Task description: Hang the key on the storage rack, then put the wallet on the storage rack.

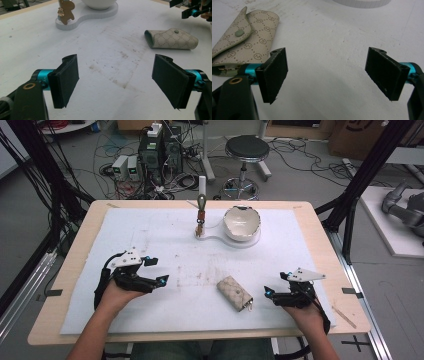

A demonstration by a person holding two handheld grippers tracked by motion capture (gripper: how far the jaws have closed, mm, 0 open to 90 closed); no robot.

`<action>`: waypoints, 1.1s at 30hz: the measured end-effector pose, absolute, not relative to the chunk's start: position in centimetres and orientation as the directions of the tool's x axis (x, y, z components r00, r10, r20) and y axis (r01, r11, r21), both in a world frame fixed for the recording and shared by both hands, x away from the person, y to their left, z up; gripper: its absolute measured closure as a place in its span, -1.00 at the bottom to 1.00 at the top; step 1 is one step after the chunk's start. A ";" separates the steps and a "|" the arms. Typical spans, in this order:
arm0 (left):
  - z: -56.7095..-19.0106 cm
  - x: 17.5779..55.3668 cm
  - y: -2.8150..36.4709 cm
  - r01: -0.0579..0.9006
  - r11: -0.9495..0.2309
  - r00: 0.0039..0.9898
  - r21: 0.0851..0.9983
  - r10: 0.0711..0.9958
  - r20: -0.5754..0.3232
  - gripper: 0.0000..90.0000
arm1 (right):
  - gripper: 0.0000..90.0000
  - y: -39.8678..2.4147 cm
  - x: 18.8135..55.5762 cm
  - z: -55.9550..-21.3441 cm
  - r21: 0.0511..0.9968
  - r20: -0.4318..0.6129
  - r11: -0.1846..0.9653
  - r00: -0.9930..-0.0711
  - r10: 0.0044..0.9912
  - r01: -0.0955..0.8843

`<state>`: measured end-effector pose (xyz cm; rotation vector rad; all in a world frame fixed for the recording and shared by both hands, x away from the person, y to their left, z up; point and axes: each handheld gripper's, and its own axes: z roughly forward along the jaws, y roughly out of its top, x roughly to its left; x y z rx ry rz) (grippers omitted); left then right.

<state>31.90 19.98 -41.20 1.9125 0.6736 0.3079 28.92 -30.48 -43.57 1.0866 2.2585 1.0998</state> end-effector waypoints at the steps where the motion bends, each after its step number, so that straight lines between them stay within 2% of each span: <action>1: -41.2 31.9 20.1 0.315 -0.304 0.808 0.899 0.583 -0.086 -0.53 | -0.59 -30.5 28.9 -43.6 0.793 -0.017 0.387 -0.617 0.787 0.471; 16: -41.4 31.9 20.9 0.324 -0.308 0.791 0.895 0.607 -0.078 -0.54 | -0.59 -29.1 28.5 -43.3 0.792 -0.026 0.401 -0.630 0.776 0.461; 33: -41.7 31.3 22.9 0.355 -0.286 0.740 0.890 0.668 -0.080 -0.54 | -0.59 -24.6 28.6 -43.2 0.781 -0.013 0.441 -0.694 0.719 0.442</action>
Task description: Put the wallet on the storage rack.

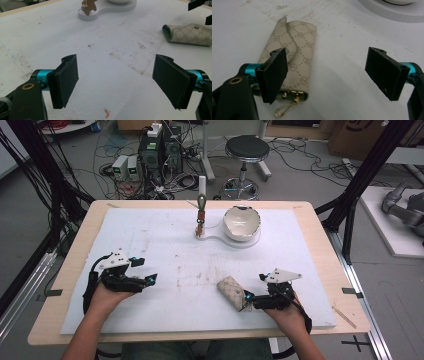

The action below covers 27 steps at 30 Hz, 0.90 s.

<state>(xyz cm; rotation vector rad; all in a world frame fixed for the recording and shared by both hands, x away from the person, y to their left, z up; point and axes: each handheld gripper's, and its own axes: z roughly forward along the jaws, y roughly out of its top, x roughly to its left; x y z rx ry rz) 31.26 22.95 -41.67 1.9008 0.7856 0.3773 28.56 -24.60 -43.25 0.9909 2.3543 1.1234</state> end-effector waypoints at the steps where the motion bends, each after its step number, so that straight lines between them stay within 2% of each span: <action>1: -41.7 31.2 23.0 0.357 -0.282 0.737 0.890 0.670 -0.083 -0.54 | -0.59 -24.3 28.5 -43.2 0.781 -0.010 0.439 -0.694 0.720 0.444; 11: -41.7 30.7 24.0 0.362 -0.273 0.721 0.891 0.688 -0.082 -0.54 | -0.59 -21.6 27.7 -43.5 0.761 0.021 0.435 -0.687 0.726 0.482; 27: -41.8 30.8 23.8 0.362 -0.289 0.726 0.886 0.683 -0.074 -0.54 | -0.59 -20.0 27.3 -45.2 0.668 -0.008 0.539 -0.719 0.695 0.513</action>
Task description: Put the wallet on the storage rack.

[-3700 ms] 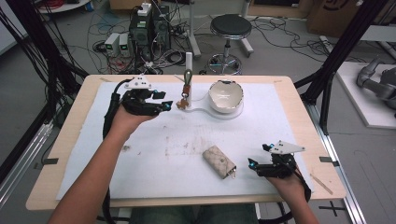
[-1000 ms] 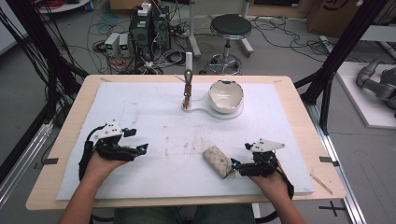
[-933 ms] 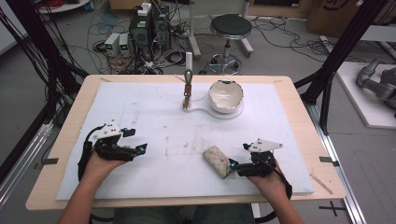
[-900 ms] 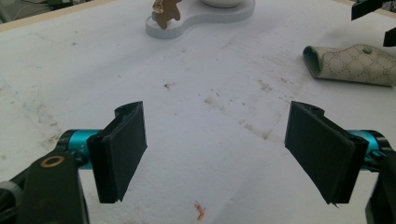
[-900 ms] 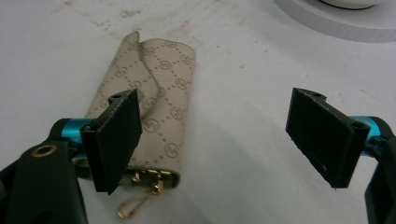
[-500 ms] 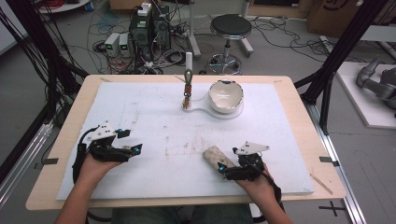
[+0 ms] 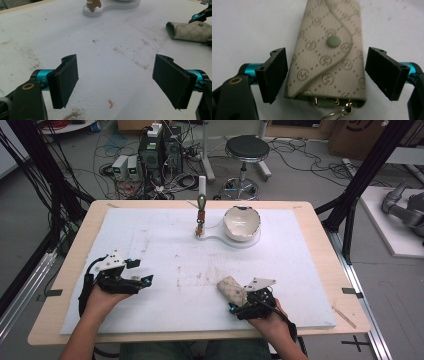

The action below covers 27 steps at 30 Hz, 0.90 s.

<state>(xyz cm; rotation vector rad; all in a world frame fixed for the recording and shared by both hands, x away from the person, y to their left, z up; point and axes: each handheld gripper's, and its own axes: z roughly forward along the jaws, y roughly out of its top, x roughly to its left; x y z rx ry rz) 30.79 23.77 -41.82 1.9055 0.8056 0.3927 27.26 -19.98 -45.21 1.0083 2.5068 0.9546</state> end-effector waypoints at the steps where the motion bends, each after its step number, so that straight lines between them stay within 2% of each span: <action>1: -41.8 30.8 23.7 0.364 -0.287 0.727 0.886 0.683 -0.077 -0.54 | -0.60 -19.9 27.2 -45.4 0.669 -0.016 0.543 -0.720 0.694 0.509; 8: -41.9 30.8 23.6 0.362 -0.297 0.730 0.884 0.680 -0.071 -0.54 | -0.56 -20.1 27.2 -45.3 0.671 -0.013 0.542 -0.723 0.691 0.506; 12: -41.9 30.8 23.6 0.360 -0.303 0.734 0.882 0.676 -0.067 -0.54 | -0.31 -20.4 27.3 -45.1 0.670 -0.009 0.540 -0.722 0.692 0.509; 15: -42.0 30.8 23.5 0.362 -0.300 0.733 0.883 0.677 -0.071 -0.54 | -0.24 -20.5 27.4 -44.9 0.666 -0.004 0.540 -0.722 0.692 0.514; 27: -41.9 30.8 23.6 0.348 -0.291 0.738 0.891 0.672 -0.069 -0.54 | -0.19 -20.9 27.8 -43.5 0.712 -0.037 0.536 -0.738 0.674 0.454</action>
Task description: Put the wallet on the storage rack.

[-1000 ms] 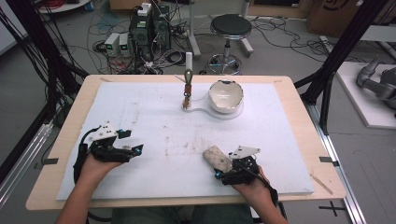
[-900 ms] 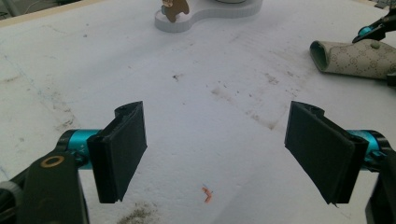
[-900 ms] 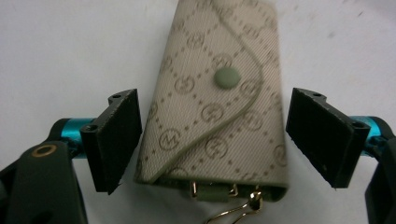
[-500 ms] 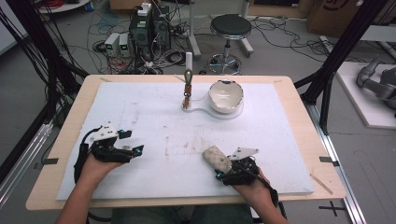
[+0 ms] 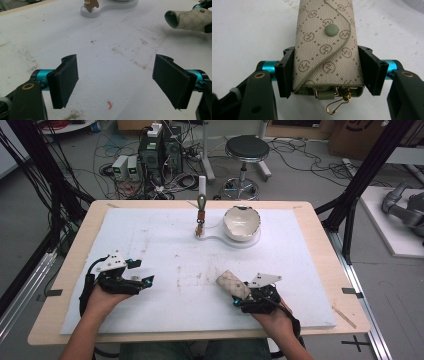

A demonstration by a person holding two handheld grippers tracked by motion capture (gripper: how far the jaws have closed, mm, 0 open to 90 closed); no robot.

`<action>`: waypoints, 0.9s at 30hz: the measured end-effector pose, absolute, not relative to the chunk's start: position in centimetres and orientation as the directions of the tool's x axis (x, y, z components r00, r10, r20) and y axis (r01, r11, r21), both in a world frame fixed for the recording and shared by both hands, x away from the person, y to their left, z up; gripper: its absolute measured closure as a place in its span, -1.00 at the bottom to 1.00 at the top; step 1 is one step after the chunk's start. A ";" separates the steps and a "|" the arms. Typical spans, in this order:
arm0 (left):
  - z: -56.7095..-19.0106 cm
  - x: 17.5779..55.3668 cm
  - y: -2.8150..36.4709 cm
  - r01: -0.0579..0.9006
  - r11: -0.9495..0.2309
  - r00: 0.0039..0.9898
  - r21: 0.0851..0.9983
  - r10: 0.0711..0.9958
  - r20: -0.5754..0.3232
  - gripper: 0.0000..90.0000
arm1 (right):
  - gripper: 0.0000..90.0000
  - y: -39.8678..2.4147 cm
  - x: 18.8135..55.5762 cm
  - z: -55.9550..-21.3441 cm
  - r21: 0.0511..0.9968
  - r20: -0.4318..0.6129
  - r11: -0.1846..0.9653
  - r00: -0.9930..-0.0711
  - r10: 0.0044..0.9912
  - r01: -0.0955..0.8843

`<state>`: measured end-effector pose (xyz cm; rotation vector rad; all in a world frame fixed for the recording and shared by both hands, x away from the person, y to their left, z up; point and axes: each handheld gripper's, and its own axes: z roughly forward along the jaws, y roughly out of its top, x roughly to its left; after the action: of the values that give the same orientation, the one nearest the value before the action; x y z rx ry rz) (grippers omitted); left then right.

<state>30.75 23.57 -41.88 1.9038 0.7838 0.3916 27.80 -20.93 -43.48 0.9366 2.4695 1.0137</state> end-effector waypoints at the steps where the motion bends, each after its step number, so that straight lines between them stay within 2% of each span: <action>1: -41.8 30.7 23.6 0.345 -0.287 0.739 0.893 0.671 -0.070 -0.54 | -0.19 -21.1 27.9 -43.4 0.716 -0.034 0.529 -0.734 0.679 0.456; 14: -42.0 30.8 23.5 0.334 -0.284 0.744 0.899 0.665 -0.067 -0.54 | -0.19 -24.7 30.7 -40.8 0.781 -0.021 0.430 -0.669 0.743 0.453; 27: -42.1 30.9 23.9 0.340 -0.267 0.737 0.902 0.672 -0.079 -0.54 | -0.19 -24.6 35.1 -38.3 0.776 -0.061 0.440 -0.639 0.766 0.453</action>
<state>30.91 23.86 -42.07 1.8753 0.7813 0.3908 35.06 -24.63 -38.35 1.0314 2.2905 1.0527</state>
